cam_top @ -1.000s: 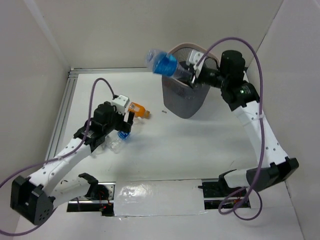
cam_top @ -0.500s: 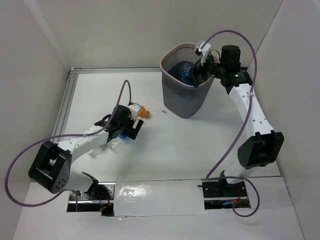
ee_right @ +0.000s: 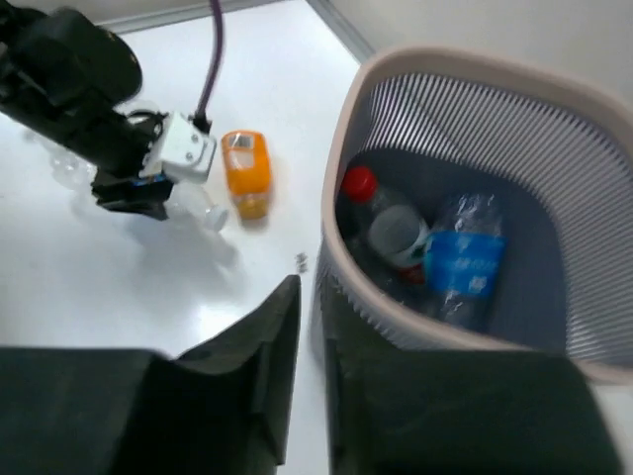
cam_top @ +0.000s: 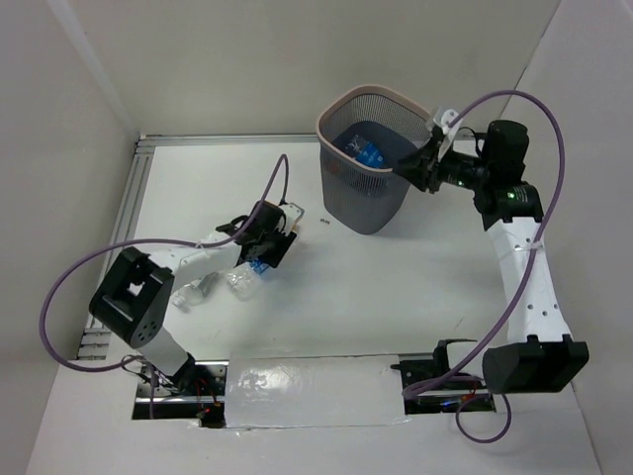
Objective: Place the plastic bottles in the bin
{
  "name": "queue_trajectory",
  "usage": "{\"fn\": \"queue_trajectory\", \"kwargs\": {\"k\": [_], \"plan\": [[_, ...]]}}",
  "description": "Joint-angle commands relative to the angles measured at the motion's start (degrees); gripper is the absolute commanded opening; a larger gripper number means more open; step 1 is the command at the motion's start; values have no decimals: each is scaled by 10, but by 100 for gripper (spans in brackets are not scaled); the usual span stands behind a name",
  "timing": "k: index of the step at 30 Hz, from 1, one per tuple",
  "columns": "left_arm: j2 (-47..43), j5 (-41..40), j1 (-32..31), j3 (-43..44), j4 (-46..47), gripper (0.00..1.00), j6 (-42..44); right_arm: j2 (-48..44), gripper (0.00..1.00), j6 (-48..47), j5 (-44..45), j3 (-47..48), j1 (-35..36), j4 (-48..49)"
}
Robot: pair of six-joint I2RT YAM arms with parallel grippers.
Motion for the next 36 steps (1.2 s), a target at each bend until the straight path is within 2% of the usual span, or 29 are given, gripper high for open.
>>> {"fn": "queue_trajectory", "kwargs": {"k": [1,2,3,6,8,10,12,13,16,17,18,20,21,23,25,26,27,28,30,31,36], "plan": [[-91,80,-26,61,-20,25,8,-32,17,-12,-45,-45,-35,-25],[-111,151,-26,72,-25,25,8,-39,5,-21,-45,-57,-44,-32],[-131,183,-31,99,-25,25,8,-56,0,-52,-45,-72,-62,-41],[-180,266,-37,167,-21,19,-15,-102,0,-97,-38,-150,-105,-54],[-186,283,-37,202,2,19,-32,-128,0,-151,-38,-211,-124,-71],[-176,291,-32,253,64,17,-62,-161,3,-193,-32,-258,-139,-95],[-141,303,-25,306,122,15,-103,-179,5,-245,-25,-283,-139,-107],[-124,309,-25,324,189,15,-117,-191,5,-257,-20,-303,-139,-114],[-35,314,-20,406,278,15,-185,-202,5,-272,-20,-333,-139,-120],[-10,314,-20,426,336,15,-202,-202,5,-280,-20,-340,-139,-127],[39,314,-20,461,367,17,-246,-202,5,-287,-20,-346,-139,-133],[86,298,-15,491,425,17,-291,-202,5,-294,-20,-362,-139,-133],[108,286,-15,506,470,21,-308,-202,6,-294,-20,-362,-139,-133],[169,242,-15,551,489,22,-340,-209,6,-294,-15,-368,-134,-133],[203,194,-20,597,495,28,-345,-215,9,-294,-14,-373,-134,-133],[234,166,-25,635,462,39,-334,-220,19,-301,-9,-379,-134,-133],[249,166,-25,635,462,50,-333,-227,19,-301,-9,-379,-134,-133],[262,160,-25,668,449,64,-318,-227,55,-320,-9,-379,-129,-133],[279,160,-25,688,399,88,-304,-227,94,-344,-26,-385,-124,-150],[279,160,-25,688,385,100,-297,-227,100,-359,-33,-385,-124,-150],[210,161,-25,656,377,100,-257,-187,100,-407,-85,-380,-78,-144]]}}
